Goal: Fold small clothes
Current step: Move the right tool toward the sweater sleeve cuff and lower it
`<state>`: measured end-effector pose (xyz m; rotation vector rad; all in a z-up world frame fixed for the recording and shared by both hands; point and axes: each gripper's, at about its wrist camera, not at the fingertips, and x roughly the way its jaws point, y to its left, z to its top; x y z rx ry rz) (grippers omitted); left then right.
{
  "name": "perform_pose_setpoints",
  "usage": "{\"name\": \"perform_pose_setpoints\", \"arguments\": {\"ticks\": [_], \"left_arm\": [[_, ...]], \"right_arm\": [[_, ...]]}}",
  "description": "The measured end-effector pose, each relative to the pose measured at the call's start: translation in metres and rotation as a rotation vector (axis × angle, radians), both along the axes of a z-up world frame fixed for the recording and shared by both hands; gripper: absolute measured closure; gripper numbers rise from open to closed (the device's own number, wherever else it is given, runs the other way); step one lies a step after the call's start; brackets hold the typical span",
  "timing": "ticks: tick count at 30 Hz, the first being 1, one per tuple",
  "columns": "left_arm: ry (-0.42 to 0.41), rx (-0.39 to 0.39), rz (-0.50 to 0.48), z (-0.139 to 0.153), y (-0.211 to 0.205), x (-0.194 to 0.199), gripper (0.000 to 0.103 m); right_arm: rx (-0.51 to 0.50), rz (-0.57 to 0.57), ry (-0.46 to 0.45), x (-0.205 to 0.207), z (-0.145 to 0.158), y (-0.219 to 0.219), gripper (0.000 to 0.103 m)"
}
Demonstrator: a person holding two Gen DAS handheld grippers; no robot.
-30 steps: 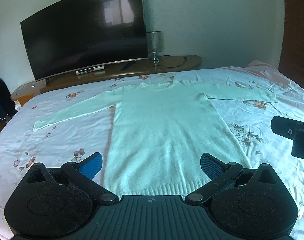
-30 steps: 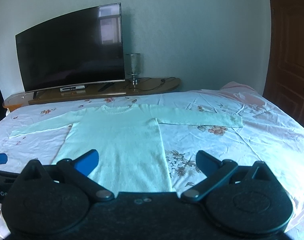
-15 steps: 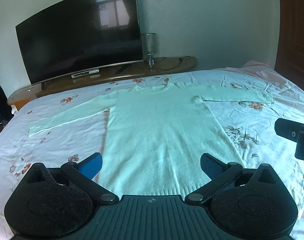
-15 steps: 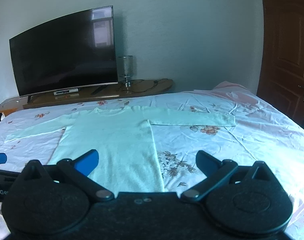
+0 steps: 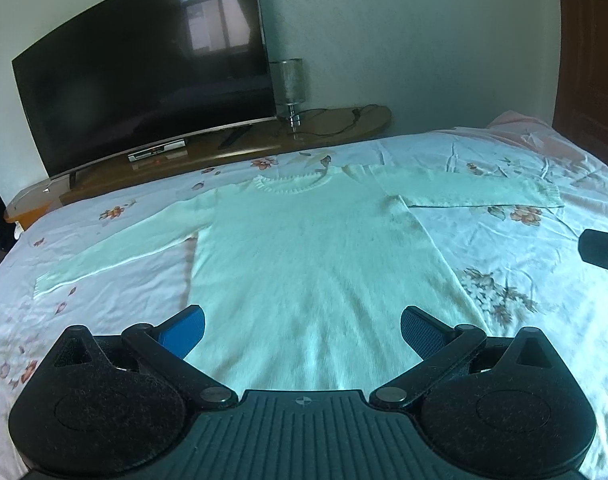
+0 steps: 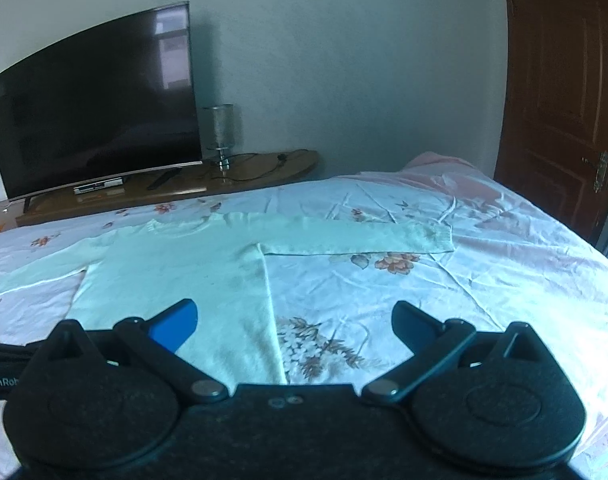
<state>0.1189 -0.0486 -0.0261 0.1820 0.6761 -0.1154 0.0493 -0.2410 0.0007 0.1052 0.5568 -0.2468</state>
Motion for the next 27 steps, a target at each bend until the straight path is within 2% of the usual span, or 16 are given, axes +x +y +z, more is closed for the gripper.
{"name": "perform_pose_setpoints", "arguments": {"ticks": [17,27], "left_arm": [[0.037,0.006,0.019,-0.027,-0.042,0.109,0.0],[0.061,0.019,0.033,-0.051,-0.074,0.178,0.0]], "right_arm": [[0.041,-0.002,0.029,0.097,-0.031,-0.055,0.0],[0.038,-0.03,0.054,0.159,-0.062,-0.097,0.01]]}}
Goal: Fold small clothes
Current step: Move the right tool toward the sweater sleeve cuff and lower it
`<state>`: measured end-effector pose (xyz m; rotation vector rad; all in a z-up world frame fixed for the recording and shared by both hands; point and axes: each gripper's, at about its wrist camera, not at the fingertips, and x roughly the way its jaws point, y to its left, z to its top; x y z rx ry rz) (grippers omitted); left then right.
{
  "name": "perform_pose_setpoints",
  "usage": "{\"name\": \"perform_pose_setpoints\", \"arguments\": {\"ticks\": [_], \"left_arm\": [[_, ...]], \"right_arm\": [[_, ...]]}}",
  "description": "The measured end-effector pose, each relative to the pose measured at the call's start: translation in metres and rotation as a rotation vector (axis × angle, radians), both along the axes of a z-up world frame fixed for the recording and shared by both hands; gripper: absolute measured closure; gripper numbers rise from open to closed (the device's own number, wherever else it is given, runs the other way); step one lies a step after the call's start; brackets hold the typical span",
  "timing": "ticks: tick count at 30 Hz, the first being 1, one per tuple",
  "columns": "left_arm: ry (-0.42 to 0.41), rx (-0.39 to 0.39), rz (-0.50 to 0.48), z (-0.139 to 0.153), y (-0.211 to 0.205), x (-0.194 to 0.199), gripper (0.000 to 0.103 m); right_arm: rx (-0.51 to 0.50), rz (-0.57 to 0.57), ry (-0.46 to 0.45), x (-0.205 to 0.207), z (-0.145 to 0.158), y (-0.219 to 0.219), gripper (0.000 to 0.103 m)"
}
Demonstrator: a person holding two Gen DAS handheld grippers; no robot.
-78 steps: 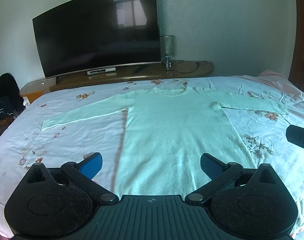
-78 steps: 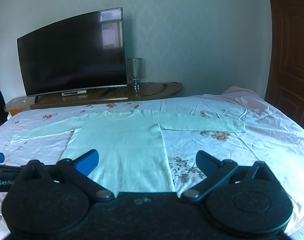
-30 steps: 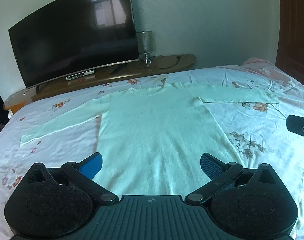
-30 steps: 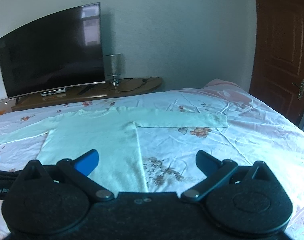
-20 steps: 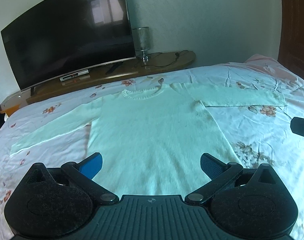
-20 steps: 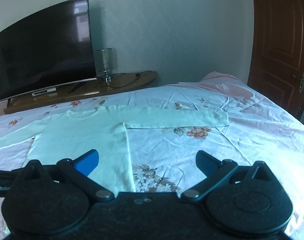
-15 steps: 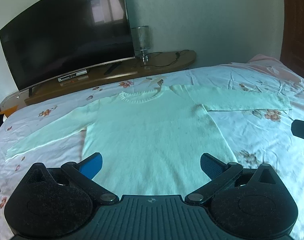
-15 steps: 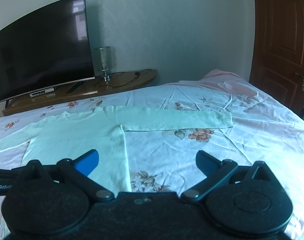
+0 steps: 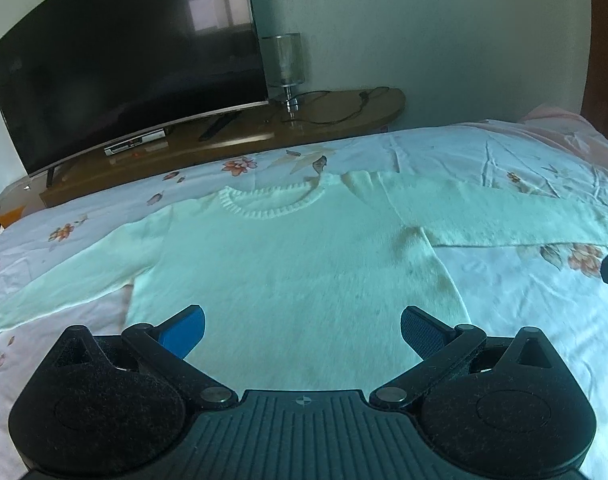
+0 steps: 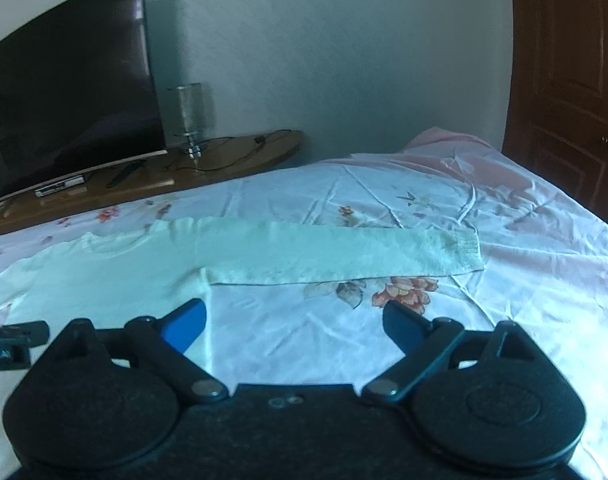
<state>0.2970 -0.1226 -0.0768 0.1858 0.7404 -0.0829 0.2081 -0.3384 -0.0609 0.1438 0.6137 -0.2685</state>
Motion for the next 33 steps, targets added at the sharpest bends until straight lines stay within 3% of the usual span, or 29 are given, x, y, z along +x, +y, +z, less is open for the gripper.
{"name": "perform_pose_setpoints", "arguments": {"ticks": [8,22,33], "left_arm": [[0.026,0.017,0.003,-0.027,-0.031,0.055,0.0],[0.062,0.052,0.016,-0.07,-0.084,0.144,0.0],[0.085,0.083,0.031,-0.09,-0.111,0.18,0.0]], "right_arm": [[0.022,-0.054,0.047,0.045,-0.034,-0.045,0.02],[0.101,-0.142,0.154,0.115,-0.092,-0.12,0.028],[0.153,-0.184,0.179,0.132,-0.112,-0.156,0.028]]}}
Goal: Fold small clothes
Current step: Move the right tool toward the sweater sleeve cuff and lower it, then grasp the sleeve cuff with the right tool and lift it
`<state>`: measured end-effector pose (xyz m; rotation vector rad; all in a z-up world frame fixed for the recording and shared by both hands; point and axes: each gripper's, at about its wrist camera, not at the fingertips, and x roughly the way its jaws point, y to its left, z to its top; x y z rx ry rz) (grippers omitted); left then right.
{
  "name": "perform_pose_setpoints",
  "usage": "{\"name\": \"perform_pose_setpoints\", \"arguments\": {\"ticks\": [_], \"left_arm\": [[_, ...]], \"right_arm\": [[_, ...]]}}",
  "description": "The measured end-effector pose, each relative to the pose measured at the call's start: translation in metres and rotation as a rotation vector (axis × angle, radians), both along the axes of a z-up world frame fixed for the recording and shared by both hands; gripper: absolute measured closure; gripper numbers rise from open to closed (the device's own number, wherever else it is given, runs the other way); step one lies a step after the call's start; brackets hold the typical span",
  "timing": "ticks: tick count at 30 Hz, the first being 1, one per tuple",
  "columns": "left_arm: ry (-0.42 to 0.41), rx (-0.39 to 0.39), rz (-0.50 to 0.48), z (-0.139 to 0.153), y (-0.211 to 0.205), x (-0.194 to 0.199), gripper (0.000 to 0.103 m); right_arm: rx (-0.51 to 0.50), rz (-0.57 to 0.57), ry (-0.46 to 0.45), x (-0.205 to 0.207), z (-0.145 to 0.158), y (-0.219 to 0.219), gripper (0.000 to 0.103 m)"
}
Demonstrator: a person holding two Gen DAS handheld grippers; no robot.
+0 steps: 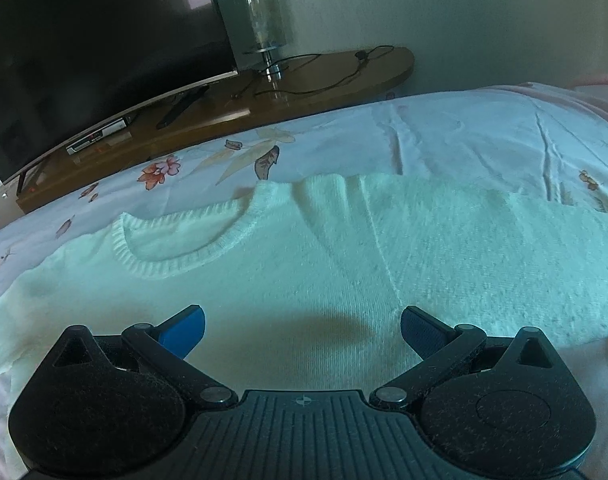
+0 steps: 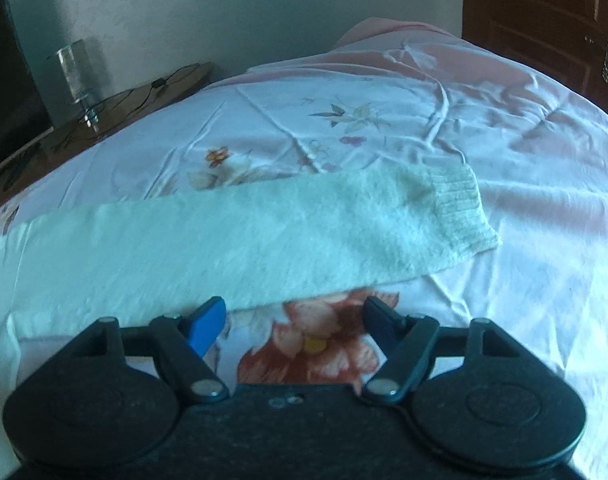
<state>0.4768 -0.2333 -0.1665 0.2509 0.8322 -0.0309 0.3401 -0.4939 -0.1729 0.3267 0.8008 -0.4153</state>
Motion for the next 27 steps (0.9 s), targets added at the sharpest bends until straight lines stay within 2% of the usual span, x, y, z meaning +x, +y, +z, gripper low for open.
{"name": "perform_pose_setpoints", "arguments": {"ticks": [4,6,7,9,14,17,22,27], "left_arm": [[0.0,0.012,0.011,-0.003,0.002,0.004,0.0],[-0.003,0.018,0.015,-0.002,0.005,0.005,0.0],[-0.005,0.019,0.016,-0.002,0.007,0.006,0.0],[-0.009,0.024,0.023,-0.002,0.012,0.007,0.0],[-0.009,0.018,0.022,-0.001,0.026,0.008,0.0],[-0.013,-0.002,0.018,0.002,0.035,0.007,0.0],[-0.023,-0.037,0.001,0.007,0.052,0.003,0.0],[-0.024,-0.067,0.031,0.014,0.089,-0.002,0.0]], "right_arm": [[0.013,-0.045,-0.033,0.003,0.0,-0.02,0.033],[0.014,-0.077,-0.051,0.005,0.0,-0.03,0.047],[0.021,-0.095,-0.062,0.006,0.0,-0.035,0.05],[0.033,-0.129,-0.08,0.007,0.0,-0.045,0.068],[0.042,-0.139,-0.112,0.009,0.0,-0.054,0.088],[0.041,-0.128,-0.113,0.009,0.0,-0.054,0.093],[0.004,-0.101,-0.136,0.008,0.012,-0.045,0.095],[-0.061,0.023,-0.196,0.019,0.043,0.004,0.096]]}}
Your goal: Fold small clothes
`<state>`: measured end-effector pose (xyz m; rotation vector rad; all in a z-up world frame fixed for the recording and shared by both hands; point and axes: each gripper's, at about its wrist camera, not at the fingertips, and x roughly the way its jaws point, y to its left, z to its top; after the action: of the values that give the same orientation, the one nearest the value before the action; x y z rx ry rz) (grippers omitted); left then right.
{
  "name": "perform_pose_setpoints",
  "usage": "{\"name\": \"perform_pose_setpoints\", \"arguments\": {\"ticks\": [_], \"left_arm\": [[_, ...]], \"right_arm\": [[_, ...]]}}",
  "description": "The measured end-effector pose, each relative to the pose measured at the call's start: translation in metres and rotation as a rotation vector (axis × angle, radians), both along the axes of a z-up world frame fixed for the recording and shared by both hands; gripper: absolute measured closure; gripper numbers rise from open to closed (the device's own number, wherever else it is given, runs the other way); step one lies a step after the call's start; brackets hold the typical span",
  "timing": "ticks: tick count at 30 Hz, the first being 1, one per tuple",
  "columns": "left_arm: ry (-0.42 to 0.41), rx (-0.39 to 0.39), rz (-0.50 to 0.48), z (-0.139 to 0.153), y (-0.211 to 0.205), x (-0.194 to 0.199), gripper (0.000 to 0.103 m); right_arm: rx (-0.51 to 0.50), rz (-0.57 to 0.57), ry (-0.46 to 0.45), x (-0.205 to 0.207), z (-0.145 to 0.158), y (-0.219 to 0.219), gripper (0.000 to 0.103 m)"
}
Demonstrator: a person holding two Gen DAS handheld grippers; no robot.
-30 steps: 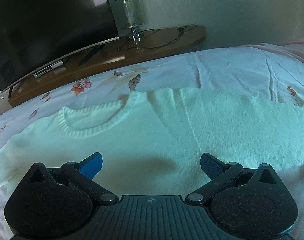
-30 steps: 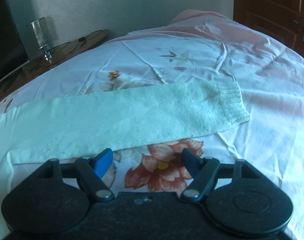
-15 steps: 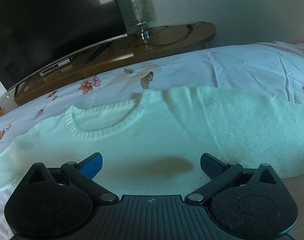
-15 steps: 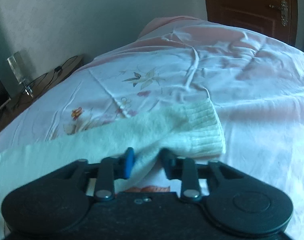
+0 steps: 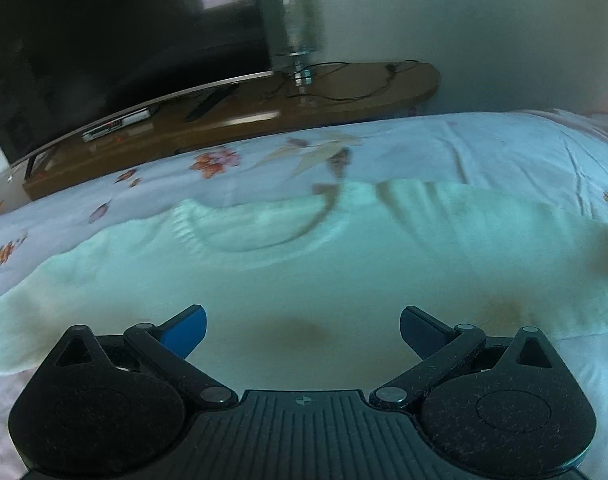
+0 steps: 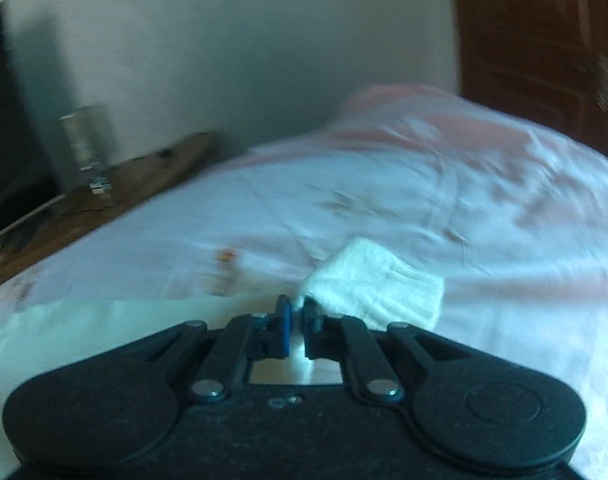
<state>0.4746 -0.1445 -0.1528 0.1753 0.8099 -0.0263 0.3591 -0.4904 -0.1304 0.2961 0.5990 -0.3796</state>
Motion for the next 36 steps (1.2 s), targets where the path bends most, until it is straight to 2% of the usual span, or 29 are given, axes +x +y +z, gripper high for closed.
{"name": "perform_pose_setpoints", "arguments": {"ticks": [3,7,10,13,15,16,19,22,24,27,29,36], "left_arm": [[-0.008,-0.001,0.043,0.006,0.034,-0.003,0.0],[-0.015,-0.002,0.124,0.013,0.085,-0.005,0.0],[-0.008,0.0,0.177,0.013,0.118,-0.004,0.0],[0.007,-0.011,0.207,0.01,0.142,-0.004,0.0],[0.021,-0.038,0.205,0.008,0.151,-0.004,0.0],[0.03,-0.052,0.198,0.006,0.152,-0.004,0.0],[0.045,-0.09,0.157,0.003,0.146,-0.003,0.0],[0.054,-0.12,0.093,0.001,0.126,-0.004,0.0],[0.072,-0.133,0.053,-0.002,0.111,-0.006,0.0],[0.117,-0.192,0.022,-0.009,0.098,-0.012,0.0],[0.149,-0.265,0.043,-0.014,0.1,-0.015,0.0],[0.182,-0.556,0.133,-0.03,0.117,-0.016,0.001]], "right_arm": [[-0.044,0.132,-0.029,0.02,0.015,0.056,0.096],[-0.024,0.328,-0.059,0.052,0.021,0.141,0.096],[-0.011,0.492,-0.047,0.073,0.011,0.214,0.096],[0.027,0.615,0.006,0.089,-0.008,0.267,0.095],[0.049,0.679,0.076,0.099,-0.024,0.293,0.081],[0.059,0.699,0.102,0.102,-0.03,0.299,0.079],[0.07,0.73,0.121,0.096,-0.037,0.309,0.077],[0.106,0.729,0.113,0.089,-0.034,0.293,0.078],[0.109,0.686,0.107,0.08,-0.032,0.273,0.075],[0.109,0.614,0.109,0.066,-0.033,0.245,0.073],[0.107,0.584,0.107,0.057,-0.033,0.231,0.072],[0.113,0.559,0.105,0.036,-0.044,0.215,0.068]]}}
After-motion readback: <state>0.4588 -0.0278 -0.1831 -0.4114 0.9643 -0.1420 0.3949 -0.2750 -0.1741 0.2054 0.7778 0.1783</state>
